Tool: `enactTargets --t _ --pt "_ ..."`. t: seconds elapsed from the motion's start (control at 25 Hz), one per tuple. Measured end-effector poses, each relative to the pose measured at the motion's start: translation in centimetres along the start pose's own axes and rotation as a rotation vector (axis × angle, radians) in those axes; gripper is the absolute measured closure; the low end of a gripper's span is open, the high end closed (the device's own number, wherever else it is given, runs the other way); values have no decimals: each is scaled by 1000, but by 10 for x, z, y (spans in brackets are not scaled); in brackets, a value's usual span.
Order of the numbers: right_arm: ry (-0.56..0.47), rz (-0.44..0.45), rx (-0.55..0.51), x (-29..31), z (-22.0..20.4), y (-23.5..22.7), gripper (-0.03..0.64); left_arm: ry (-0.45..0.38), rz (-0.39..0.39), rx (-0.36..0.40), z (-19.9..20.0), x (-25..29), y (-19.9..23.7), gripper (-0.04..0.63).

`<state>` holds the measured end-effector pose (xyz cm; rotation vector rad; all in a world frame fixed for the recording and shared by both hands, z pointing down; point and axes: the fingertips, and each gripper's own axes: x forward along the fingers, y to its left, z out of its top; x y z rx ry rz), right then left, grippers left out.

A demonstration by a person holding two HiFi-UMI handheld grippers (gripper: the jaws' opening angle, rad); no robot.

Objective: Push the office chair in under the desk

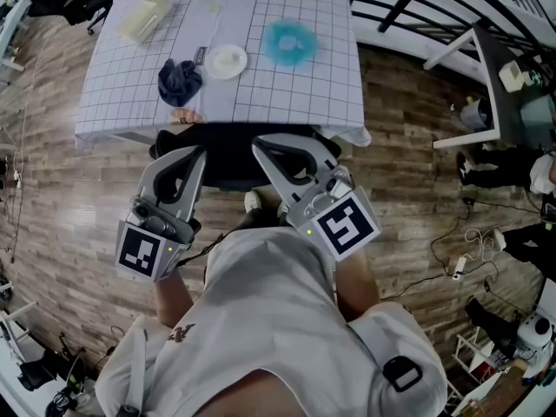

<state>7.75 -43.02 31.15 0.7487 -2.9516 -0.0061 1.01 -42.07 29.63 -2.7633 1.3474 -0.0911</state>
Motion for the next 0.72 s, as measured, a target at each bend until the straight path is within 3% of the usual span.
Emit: enactTargets --t 0.72 --pt "5 24 -18 4 -4 5 614 4 -8 9 -3 0 -2 592"
